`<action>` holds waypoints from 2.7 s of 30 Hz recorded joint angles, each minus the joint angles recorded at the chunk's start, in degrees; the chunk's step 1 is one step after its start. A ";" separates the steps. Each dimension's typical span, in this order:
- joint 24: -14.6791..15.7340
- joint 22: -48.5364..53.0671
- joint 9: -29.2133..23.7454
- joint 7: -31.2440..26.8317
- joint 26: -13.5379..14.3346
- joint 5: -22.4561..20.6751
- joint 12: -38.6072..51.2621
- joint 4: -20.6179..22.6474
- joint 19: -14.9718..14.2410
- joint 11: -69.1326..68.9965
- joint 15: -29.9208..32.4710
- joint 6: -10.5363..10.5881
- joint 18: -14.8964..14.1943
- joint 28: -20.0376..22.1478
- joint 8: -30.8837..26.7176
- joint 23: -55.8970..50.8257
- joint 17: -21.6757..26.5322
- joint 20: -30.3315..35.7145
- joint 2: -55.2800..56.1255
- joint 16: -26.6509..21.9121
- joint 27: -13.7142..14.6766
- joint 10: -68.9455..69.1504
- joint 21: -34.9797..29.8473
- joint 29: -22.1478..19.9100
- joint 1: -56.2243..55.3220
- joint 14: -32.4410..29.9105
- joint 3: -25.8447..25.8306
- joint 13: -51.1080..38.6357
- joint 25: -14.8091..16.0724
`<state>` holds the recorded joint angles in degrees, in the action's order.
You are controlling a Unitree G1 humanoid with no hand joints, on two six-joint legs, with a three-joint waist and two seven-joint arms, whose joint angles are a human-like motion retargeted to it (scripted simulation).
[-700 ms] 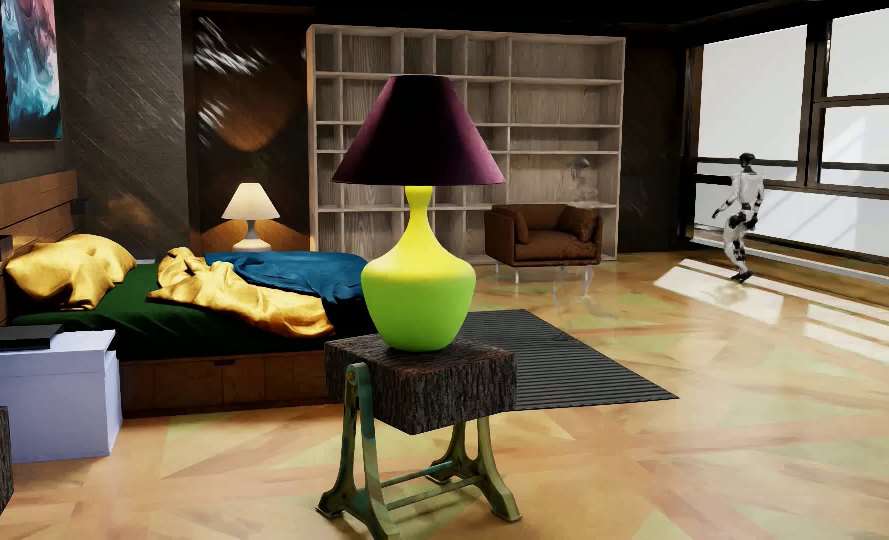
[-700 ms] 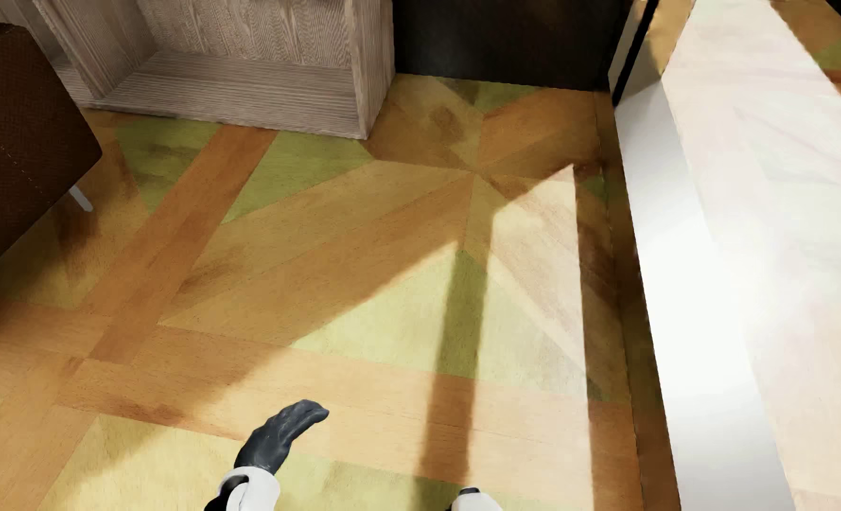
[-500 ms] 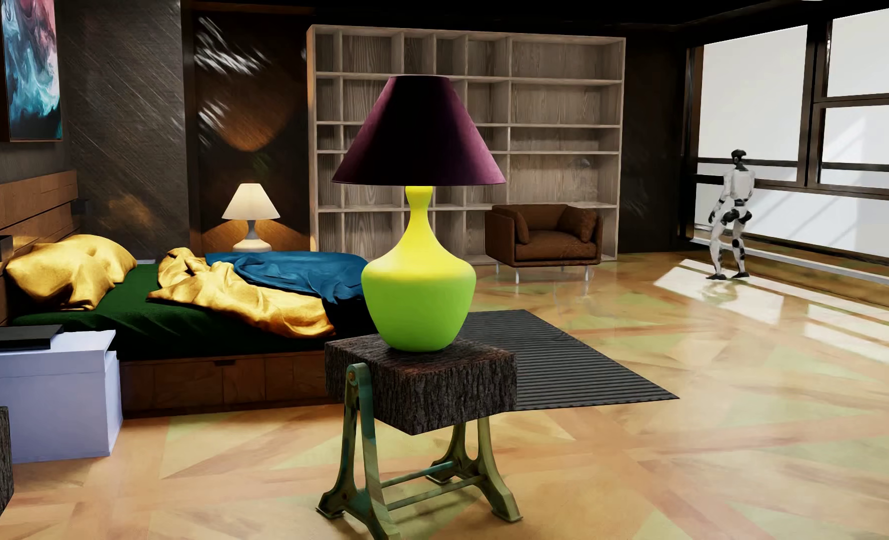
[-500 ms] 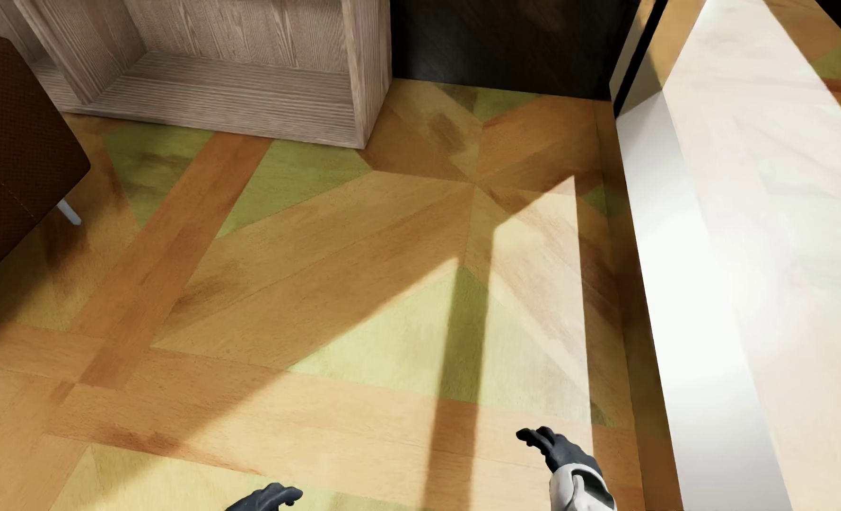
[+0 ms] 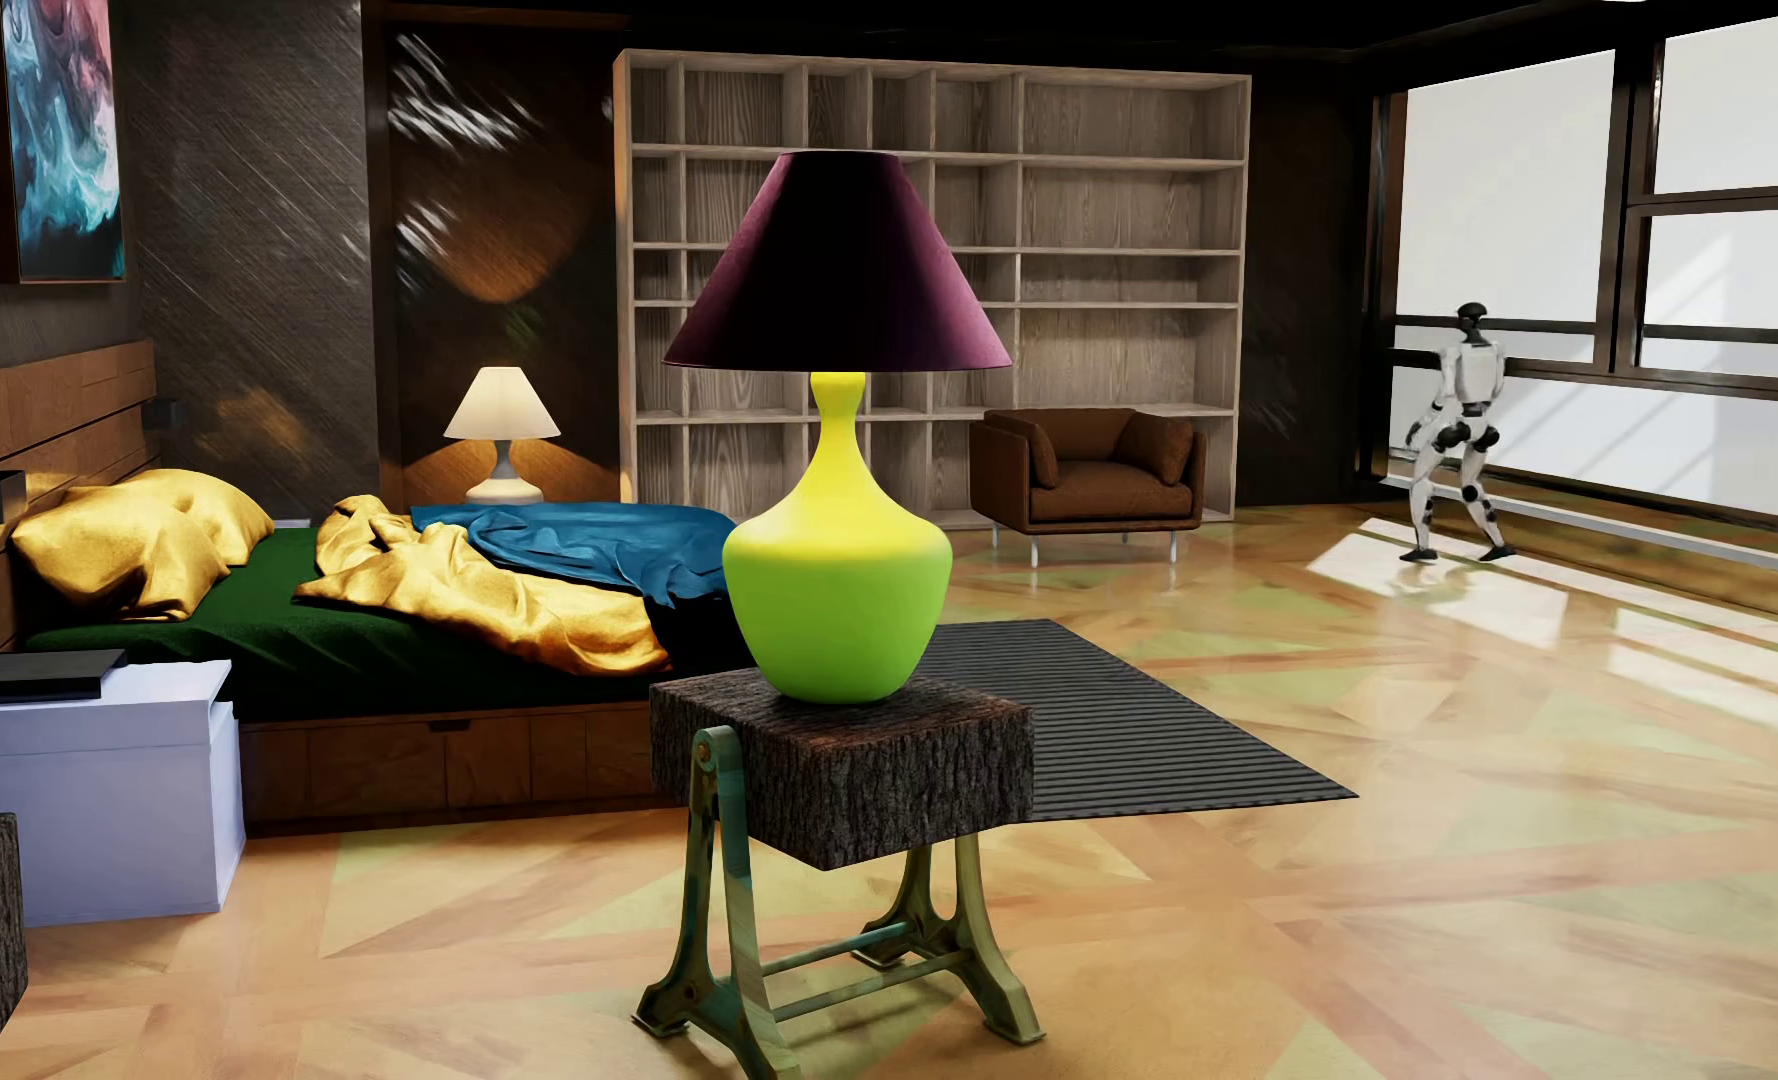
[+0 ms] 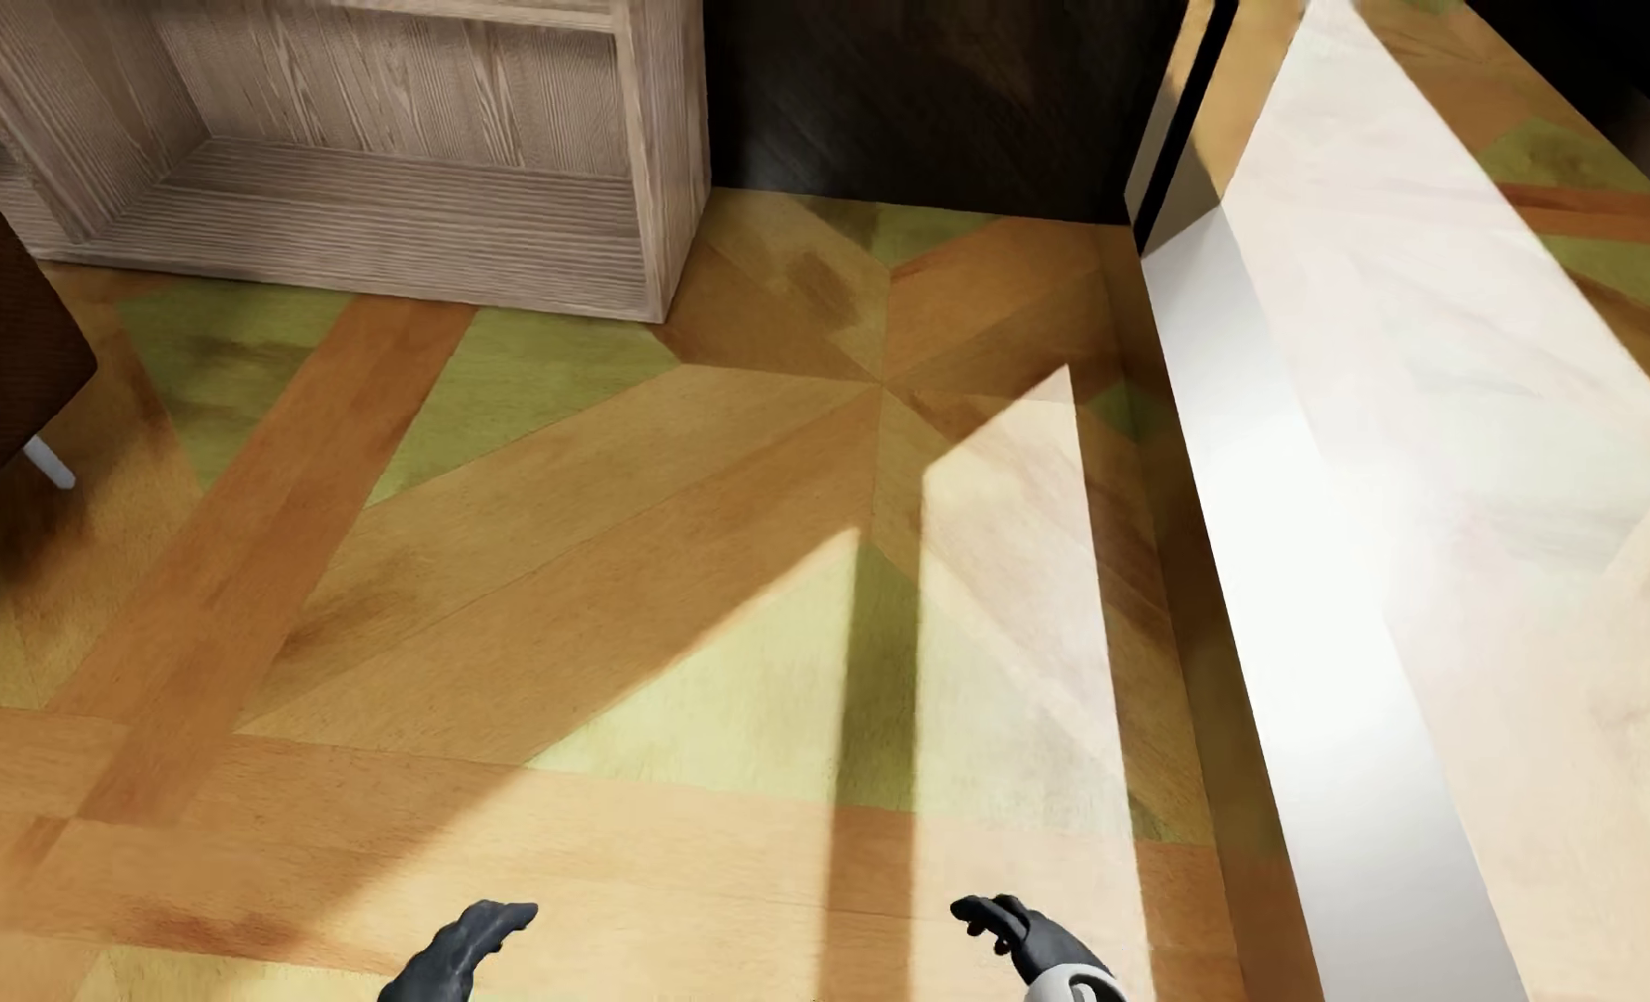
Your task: Walk towards the bed
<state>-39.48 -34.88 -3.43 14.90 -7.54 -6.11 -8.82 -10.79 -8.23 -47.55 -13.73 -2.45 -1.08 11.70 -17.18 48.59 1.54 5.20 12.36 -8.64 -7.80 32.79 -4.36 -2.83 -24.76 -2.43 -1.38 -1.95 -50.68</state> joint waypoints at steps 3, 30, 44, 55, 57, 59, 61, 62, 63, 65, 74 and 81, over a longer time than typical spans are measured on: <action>-0.67 8.32 -1.20 -5.01 4.52 0.66 0.24 3.00 4.88 6.26 -2.60 1.61 0.12 0.56 1.94 17.43 0.93 0.92 -0.79 0.87 0.10 -2.13 -5.53 10.14 -4.30 -4.91 1.39 -0.70 -6.53; -5.39 17.41 -1.24 -12.20 17.44 6.30 15.35 21.38 6.89 6.68 3.05 -1.94 8.05 -4.88 24.53 -6.00 5.38 8.52 38.04 1.61 8.67 -13.76 -4.36 15.56 27.55 24.10 -3.38 19.91 -1.04; -4.22 -20.91 -3.02 -13.20 -3.33 -11.16 -3.04 -4.80 17.53 18.05 -1.71 7.72 -4.88 -14.96 14.76 -20.92 4.69 10.63 -3.76 -10.16 12.16 11.90 0.85 -10.84 -17.40 11.36 -3.72 -4.28 5.73; -11.44 -17.80 -1.51 -3.43 -5.96 7.41 2.55 -1.56 5.20 -26.38 12.36 -4.50 -10.99 -6.75 27.27 -6.81 6.95 4.20 16.09 0.60 -1.62 3.69 -15.46 -0.56 3.45 15.88 0.01 6.13 -1.41; -3.93 -9.71 -0.71 3.42 1.62 8.89 7.63 0.55 6.85 -13.51 8.29 -5.10 -11.64 0.40 29.77 5.27 8.31 -0.71 26.79 1.30 0.00 -4.15 -18.78 10.41 16.09 16.64 -1.30 7.60 -3.25; 3.58 -1.29 0.12 6.97 4.05 9.90 14.02 4.53 9.54 6.13 7.78 -5.03 -12.67 6.69 28.34 10.27 11.15 -3.56 34.07 1.44 2.43 -12.36 -17.59 16.30 27.10 16.14 -2.85 10.47 -3.51; 9.82 8.84 0.75 6.56 5.71 10.52 17.73 7.89 11.59 21.47 7.91 -4.09 -13.10 10.66 26.74 11.85 11.07 -4.11 37.40 1.76 -1.82 -17.51 -8.20 9.15 36.25 13.00 -4.41 14.55 0.86; 11.04 13.53 1.00 4.88 7.10 10.96 17.25 8.14 12.16 22.27 7.22 -3.29 -13.10 10.17 27.46 12.90 9.30 -3.78 37.17 1.90 -6.75 -16.53 -1.42 2.19 39.43 9.33 -5.18 16.41 4.25; 9.81 17.17 1.23 2.25 7.70 11.28 15.48 6.87 14.84 18.93 8.55 -2.19 -12.86 8.36 29.35 13.36 6.56 -3.00 35.91 1.52 -11.94 -11.88 4.70 -4.42 40.84 3.14 -5.82 17.90 6.91; 0.37 20.51 0.90 -4.13 5.70 8.48 10.77 1.32 19.86 9.57 13.17 1.20 -9.86 4.07 30.98 12.08 0.55 -0.42 32.70 -1.08 -14.57 9.92 11.08 -7.45 35.37 -12.20 -6.00 18.60 9.43; -13.64 -17.52 -0.99 -12.58 -2.63 -8.09 -2.81 2.98 19.63 24.30 -2.57 5.58 -5.09 -22.67 13.53 -16.68 -1.22 10.41 -7.29 -3.03 7.63 -2.93 -4.88 -5.23 -17.46 8.45 -1.13 -10.62 0.21; -9.44 -16.51 -1.80 -5.33 -3.65 -1.09 -10.89 7.32 -5.58 -7.55 26.98 0.52 -0.61 -10.35 4.35 -20.89 7.41 -2.61 -17.03 6.66 6.03 7.65 -14.91 -8.47 -15.21 6.90 5.54 -8.19 6.19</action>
<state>-48.92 -51.40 -5.23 9.57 -11.19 -7.20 -19.72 -3.47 -13.81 -55.10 13.25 -1.93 -1.69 1.35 -12.82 27.70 8.95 2.59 -4.67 -1.98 -1.77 40.44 -19.27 -11.30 -39.97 4.48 4.16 -10.14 -44.48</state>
